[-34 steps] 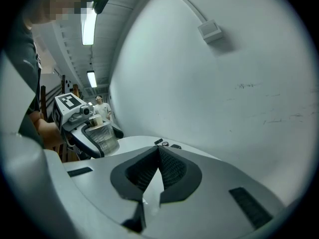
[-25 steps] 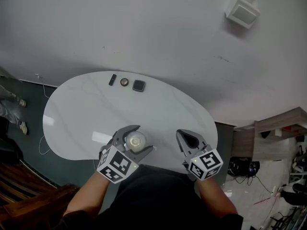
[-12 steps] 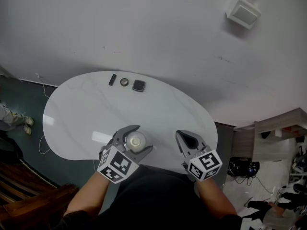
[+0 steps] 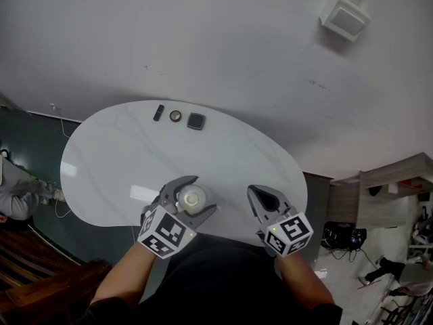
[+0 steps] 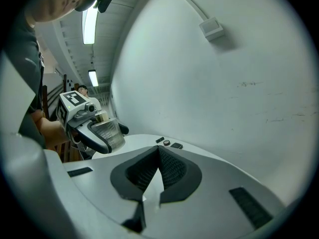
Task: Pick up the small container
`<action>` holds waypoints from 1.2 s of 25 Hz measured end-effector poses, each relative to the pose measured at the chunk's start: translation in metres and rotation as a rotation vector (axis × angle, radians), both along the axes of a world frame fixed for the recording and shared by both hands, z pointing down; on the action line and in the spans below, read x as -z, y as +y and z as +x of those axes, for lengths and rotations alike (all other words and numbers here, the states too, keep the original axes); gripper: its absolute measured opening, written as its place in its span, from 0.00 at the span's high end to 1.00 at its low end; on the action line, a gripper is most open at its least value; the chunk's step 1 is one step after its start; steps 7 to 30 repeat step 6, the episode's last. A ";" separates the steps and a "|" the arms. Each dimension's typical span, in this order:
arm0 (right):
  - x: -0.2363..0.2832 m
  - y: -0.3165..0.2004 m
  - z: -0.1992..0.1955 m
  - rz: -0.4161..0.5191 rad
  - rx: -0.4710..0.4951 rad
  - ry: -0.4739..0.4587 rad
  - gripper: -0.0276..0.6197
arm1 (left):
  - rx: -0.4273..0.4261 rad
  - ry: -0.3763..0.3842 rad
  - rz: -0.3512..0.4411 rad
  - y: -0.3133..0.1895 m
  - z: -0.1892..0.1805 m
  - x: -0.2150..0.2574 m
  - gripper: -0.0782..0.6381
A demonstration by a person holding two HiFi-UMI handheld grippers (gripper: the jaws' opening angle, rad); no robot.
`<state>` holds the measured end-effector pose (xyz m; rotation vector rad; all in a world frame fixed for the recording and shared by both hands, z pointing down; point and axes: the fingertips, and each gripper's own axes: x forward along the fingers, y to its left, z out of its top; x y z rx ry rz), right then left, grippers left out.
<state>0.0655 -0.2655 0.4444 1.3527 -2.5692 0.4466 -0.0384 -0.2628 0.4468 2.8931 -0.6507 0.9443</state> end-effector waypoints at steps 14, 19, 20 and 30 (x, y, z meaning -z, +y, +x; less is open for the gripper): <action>-0.001 -0.002 0.002 -0.002 0.003 0.006 0.96 | 0.001 0.000 0.004 -0.003 0.002 0.001 0.41; -0.001 -0.002 0.002 -0.002 0.003 0.006 0.96 | 0.001 0.000 0.004 -0.003 0.002 0.001 0.41; -0.001 -0.002 0.002 -0.002 0.003 0.006 0.96 | 0.001 0.000 0.004 -0.003 0.002 0.001 0.41; -0.001 -0.002 0.002 -0.002 0.003 0.006 0.96 | 0.001 0.000 0.004 -0.003 0.002 0.001 0.41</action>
